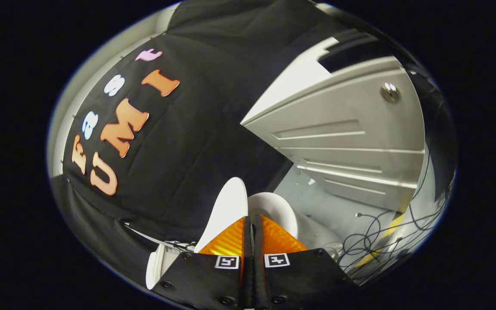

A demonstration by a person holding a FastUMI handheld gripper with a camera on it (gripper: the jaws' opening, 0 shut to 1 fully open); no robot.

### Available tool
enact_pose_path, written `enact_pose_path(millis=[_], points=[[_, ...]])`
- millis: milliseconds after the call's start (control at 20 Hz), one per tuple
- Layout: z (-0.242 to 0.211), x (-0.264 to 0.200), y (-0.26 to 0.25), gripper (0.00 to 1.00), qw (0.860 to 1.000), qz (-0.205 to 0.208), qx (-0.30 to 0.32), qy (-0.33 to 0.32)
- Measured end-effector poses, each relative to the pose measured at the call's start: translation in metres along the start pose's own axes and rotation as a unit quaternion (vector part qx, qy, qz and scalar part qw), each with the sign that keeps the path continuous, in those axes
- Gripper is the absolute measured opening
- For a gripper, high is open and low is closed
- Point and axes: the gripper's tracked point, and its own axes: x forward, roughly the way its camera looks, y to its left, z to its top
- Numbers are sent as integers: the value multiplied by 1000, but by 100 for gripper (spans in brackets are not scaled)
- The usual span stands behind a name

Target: Open the toilet lid.

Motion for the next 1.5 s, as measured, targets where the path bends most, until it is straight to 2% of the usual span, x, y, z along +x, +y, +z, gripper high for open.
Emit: enact_pose_path(millis=[300,550,700,1050,1300,1500], points=[[14,-5,62,8,996,24,-83,-11],[17,-6,121,8,989,69,-133,-3],[15,-8,139,8,981,66,-183,2],[13,-27,188,8,976,89,-197,1],[5,-41,230,8,961,103,-256,-10],[-5,-54,268,8,952,128,-277,-13]])
